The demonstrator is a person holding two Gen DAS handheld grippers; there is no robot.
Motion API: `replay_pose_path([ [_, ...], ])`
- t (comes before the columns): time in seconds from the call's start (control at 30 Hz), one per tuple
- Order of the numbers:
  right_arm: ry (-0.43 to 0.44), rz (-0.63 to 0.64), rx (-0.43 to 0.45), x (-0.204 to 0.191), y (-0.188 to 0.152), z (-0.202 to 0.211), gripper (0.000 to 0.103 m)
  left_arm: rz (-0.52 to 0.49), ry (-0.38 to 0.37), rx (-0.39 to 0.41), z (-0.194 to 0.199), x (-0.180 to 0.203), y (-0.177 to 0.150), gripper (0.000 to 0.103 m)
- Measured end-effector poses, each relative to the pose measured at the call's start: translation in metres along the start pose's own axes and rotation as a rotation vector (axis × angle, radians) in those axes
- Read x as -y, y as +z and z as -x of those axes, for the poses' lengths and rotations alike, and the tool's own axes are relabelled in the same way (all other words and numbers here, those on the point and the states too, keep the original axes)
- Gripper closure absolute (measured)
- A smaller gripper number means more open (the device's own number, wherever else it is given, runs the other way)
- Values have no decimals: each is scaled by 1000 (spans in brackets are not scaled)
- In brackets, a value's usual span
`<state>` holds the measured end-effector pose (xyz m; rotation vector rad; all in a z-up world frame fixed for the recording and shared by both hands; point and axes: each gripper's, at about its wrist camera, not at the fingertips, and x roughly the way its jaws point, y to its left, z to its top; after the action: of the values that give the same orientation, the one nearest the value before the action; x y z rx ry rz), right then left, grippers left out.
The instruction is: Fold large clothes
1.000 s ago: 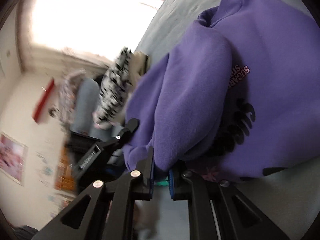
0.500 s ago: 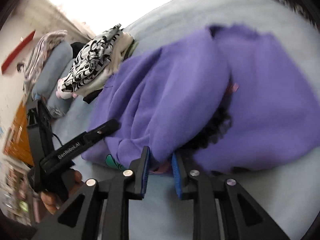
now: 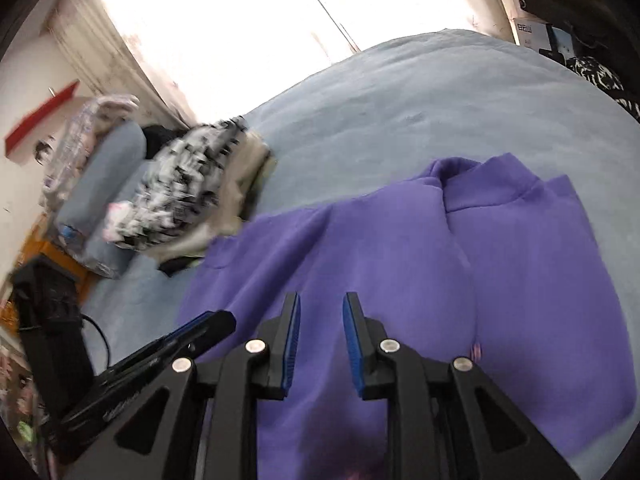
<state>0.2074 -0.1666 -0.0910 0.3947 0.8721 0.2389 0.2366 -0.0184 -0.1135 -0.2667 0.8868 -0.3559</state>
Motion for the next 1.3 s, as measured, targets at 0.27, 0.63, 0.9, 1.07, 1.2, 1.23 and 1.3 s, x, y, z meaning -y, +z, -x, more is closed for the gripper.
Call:
replay_pose_path([
  [0.27,-136,-90,-11,77,-8,-15,103,101,-14,-62,-34,-40,-13,86],
  [0.63,53,-56,-53,26,-27,26,99,9,-36,-41,18,5,-28,85],
  [0.9,92,-5,-148,-5,-78,22,99,-32,-82,-77,51,15,-65,84],
  [1.07,75,-49,-150,8,-89,9,100,-87,3,-127,23,14,-84,81],
  [1.2,52,-49,-152,5,-90,10,100,-56,15,-129,18,10,-89,81],
  [1.23,44,-41,-154,4,-91,13,100,-56,18,-128,21,11,-89,81],
  [1.3,36,-21,-158,-2,-91,22,99,-59,27,-123,28,13,-89,81],
])
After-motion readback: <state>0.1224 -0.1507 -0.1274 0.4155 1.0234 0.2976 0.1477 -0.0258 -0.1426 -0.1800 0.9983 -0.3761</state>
